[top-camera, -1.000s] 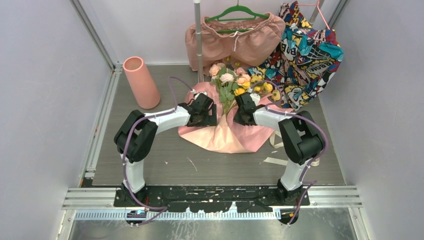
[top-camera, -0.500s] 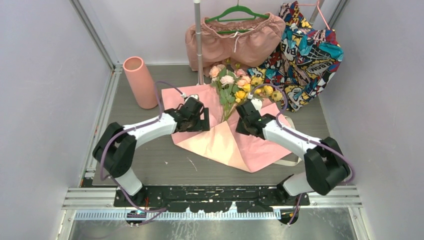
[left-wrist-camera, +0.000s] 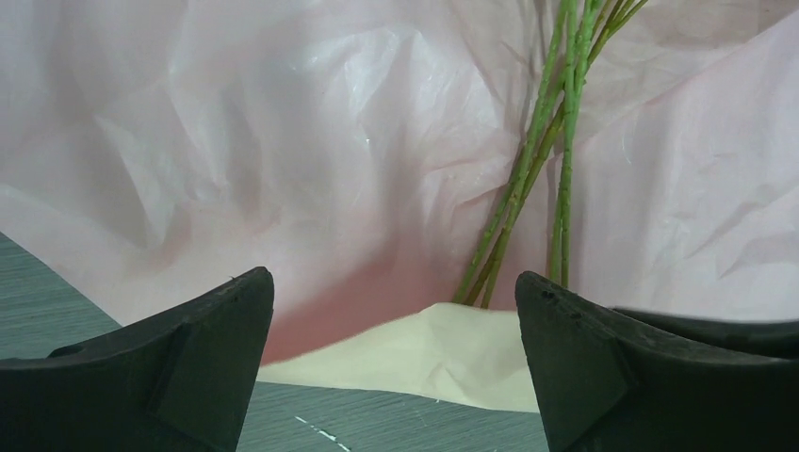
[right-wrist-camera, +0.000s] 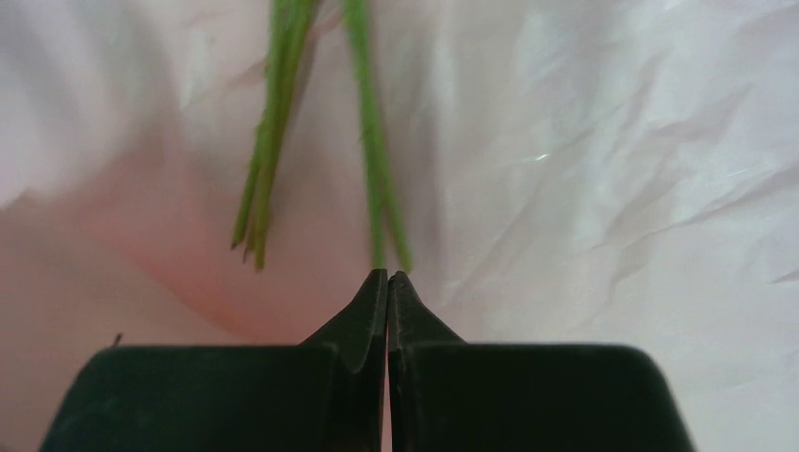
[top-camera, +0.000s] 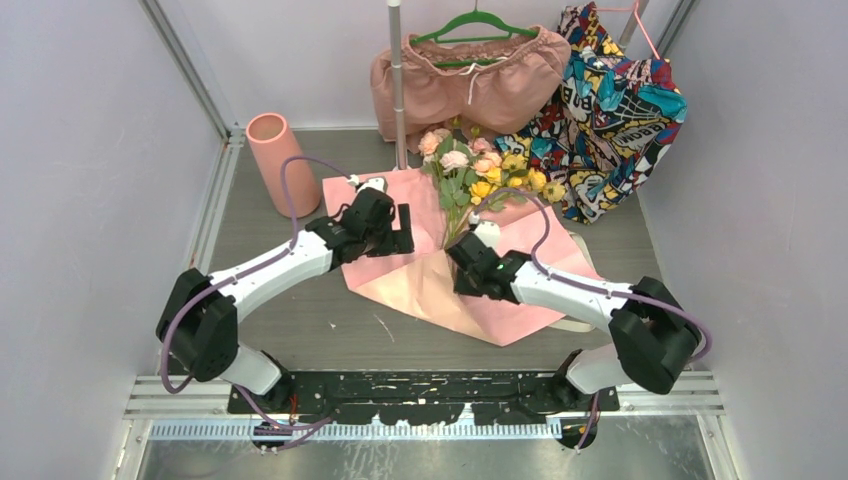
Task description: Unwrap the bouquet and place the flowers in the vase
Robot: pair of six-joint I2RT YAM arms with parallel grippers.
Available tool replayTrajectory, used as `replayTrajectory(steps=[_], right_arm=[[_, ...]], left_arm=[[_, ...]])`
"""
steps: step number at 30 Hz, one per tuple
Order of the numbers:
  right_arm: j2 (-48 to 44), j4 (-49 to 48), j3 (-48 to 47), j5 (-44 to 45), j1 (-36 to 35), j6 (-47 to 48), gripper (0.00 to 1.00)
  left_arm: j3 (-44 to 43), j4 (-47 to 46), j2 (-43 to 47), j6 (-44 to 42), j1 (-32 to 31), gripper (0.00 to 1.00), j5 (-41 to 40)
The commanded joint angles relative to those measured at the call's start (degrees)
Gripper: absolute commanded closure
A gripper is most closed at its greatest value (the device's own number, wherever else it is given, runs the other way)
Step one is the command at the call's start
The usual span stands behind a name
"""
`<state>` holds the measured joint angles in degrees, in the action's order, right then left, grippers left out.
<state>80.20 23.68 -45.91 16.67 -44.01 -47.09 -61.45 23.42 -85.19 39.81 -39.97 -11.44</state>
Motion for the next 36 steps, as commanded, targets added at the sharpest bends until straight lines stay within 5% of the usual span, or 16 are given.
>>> replayTrajectory(steps=[1, 17, 26, 36], right_arm=[[-3.37, -0.02, -2.09, 3.84, -8.68, -3.93, 0.99], [8.30, 2.98, -5.46, 15.01, -37.10, -20.05, 0.99], [14.06, 1.70, -8.19, 14.33, -40.12, -20.90, 0.99], [2.99, 11.41, -12.19, 30.92, -39.84, -16.89, 0.97]], left_arm=[[-0.24, -0.08, -0.15, -0.85, 0.87, 0.00, -1.17], [-0.34, 0.88, 1.48, -1.50, 1.33, 0.00, -1.36], [-0.14, 0.42, 1.56, -1.05, 1.38, 0.00, 0.37], [3.83, -0.46, 7.21, -1.54, 1.33, 0.00, -0.49]])
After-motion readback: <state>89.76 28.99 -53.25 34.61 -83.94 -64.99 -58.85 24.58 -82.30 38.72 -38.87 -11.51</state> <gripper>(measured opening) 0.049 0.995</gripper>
